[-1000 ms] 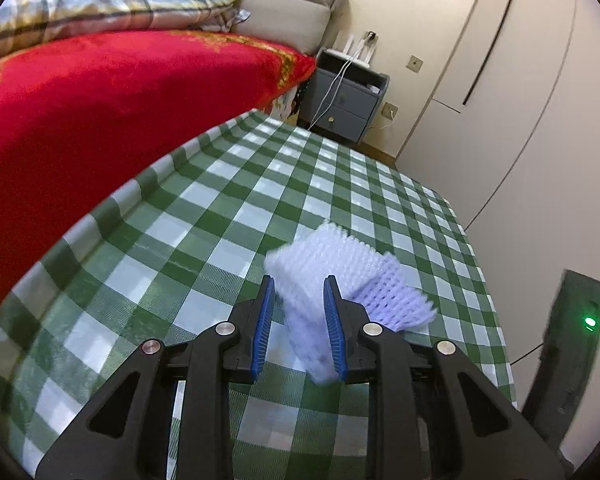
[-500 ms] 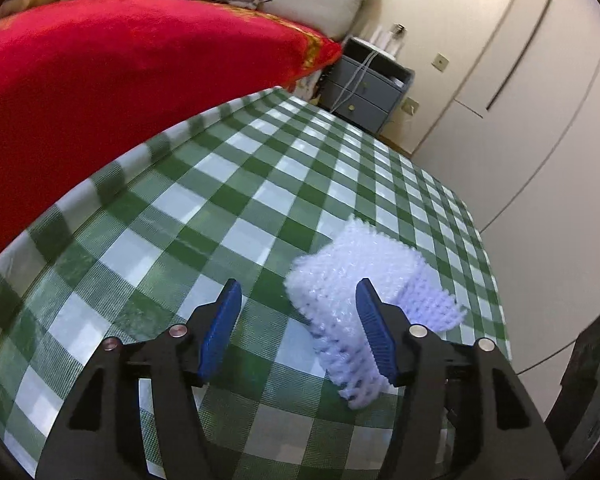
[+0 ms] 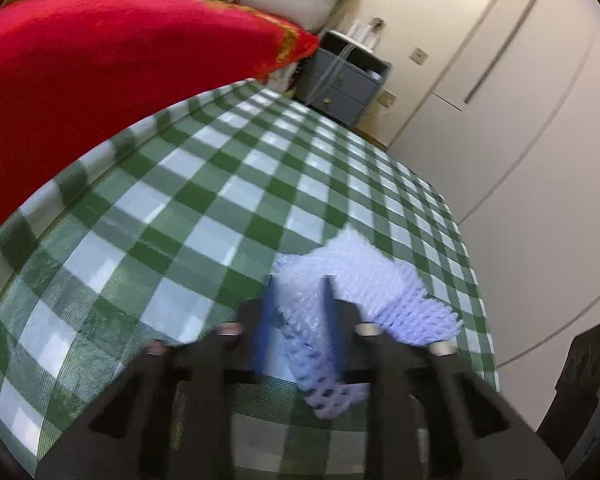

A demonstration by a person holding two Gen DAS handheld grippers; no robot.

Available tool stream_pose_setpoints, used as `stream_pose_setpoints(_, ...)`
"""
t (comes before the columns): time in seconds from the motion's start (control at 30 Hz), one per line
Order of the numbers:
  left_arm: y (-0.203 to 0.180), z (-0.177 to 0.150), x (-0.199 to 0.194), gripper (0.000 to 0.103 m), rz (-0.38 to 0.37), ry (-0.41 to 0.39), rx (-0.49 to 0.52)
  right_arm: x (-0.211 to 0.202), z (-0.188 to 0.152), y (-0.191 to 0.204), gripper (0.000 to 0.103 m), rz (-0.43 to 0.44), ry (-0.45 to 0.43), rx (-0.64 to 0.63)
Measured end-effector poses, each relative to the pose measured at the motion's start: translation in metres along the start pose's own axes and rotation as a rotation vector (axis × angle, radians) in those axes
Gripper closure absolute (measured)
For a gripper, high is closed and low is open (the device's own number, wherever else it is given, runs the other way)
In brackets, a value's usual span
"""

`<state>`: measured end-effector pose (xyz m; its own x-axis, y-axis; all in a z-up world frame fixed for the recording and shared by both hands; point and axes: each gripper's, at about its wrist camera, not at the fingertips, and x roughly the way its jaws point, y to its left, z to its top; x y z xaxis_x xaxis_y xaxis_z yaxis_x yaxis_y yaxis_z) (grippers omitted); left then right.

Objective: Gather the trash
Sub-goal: 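Grasp a white foam sleeve with the left tool while the right tool grasps the other sleeve, then carry both white foam sleeves in the two tools to the pink bin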

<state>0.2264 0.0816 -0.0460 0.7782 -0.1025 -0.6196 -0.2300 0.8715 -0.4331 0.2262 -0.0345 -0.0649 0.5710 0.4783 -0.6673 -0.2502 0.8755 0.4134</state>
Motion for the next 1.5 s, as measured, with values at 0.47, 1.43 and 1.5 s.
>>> stream_pose_setpoints(0.47,-0.035,0.002,-0.058,0.095,0.052,-0.095,0.171,-0.075,-0.004,0.003,0.102,-0.059,-0.063,-0.075)
stream_pose_setpoints(1.43,-0.099,-0.075,-0.147,0.095,-0.103,-0.087,0.387,-0.279,-0.055,-0.017,0.102,-0.252,-0.261,-0.099)
stream_pose_setpoints(1.5,-0.107,-0.082,-0.148,0.095,-0.121,-0.08,0.398,-0.289,-0.059,-0.024,0.102,-0.272,-0.267,-0.086)
